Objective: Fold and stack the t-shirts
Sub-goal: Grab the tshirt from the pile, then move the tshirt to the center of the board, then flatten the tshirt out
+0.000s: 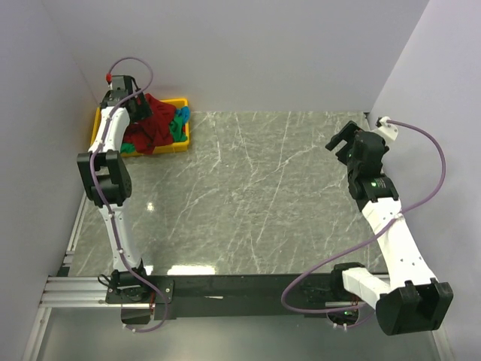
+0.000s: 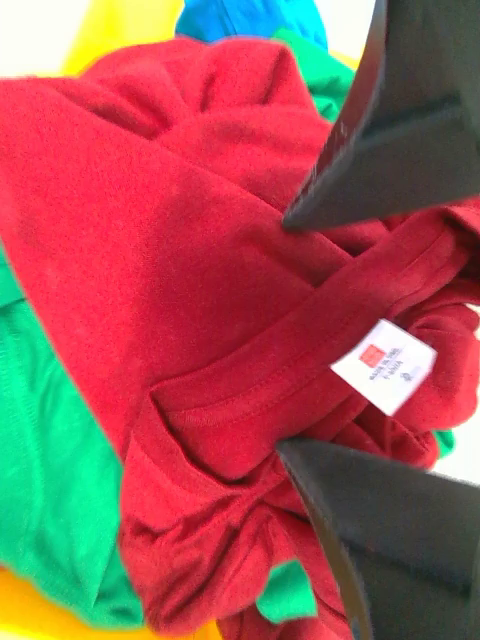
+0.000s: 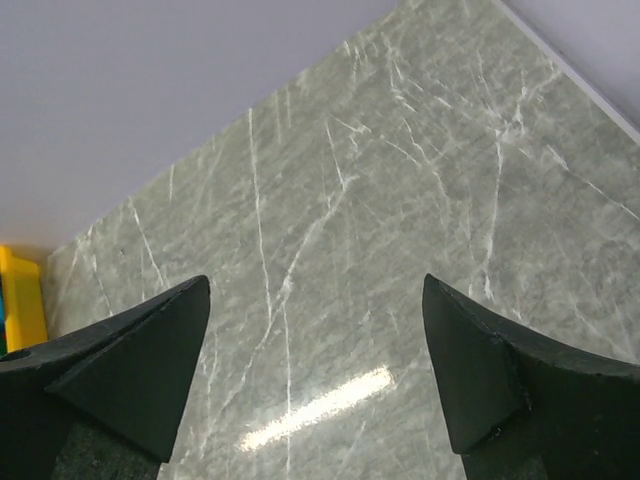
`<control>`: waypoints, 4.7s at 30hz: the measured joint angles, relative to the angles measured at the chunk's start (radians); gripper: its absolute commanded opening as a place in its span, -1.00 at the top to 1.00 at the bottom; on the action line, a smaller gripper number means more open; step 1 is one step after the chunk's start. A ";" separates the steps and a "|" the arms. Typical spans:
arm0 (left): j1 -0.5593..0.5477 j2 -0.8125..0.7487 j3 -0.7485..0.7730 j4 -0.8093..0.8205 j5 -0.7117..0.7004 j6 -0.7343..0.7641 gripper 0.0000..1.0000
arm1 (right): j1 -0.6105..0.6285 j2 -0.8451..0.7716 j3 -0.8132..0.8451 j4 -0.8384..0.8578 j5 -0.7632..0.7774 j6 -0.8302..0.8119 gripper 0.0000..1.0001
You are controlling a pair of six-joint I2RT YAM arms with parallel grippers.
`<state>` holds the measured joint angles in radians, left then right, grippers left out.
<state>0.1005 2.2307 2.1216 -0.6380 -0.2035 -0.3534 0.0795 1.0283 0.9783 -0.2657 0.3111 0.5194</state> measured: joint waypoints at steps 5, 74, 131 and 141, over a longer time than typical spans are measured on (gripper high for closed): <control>0.000 0.026 -0.005 0.001 0.014 -0.012 0.65 | 0.000 0.006 0.011 0.003 -0.008 -0.005 -0.82; -0.521 -0.409 -0.851 0.180 0.338 -0.264 -0.63 | 0.000 0.152 -0.218 -0.094 -0.354 -0.026 -0.49; -0.436 -0.251 -0.363 0.011 0.071 -0.166 -0.57 | 0.001 0.553 0.246 -0.377 -0.325 -0.127 0.26; -0.535 -0.511 -0.811 0.024 0.077 -0.233 -0.38 | 0.000 0.554 0.220 -0.351 -0.381 -0.115 0.11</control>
<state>-0.4347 1.7199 1.3109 -0.6140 -0.1268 -0.5865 0.0795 1.5818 1.1980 -0.6170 -0.0696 0.4042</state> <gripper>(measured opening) 0.698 0.441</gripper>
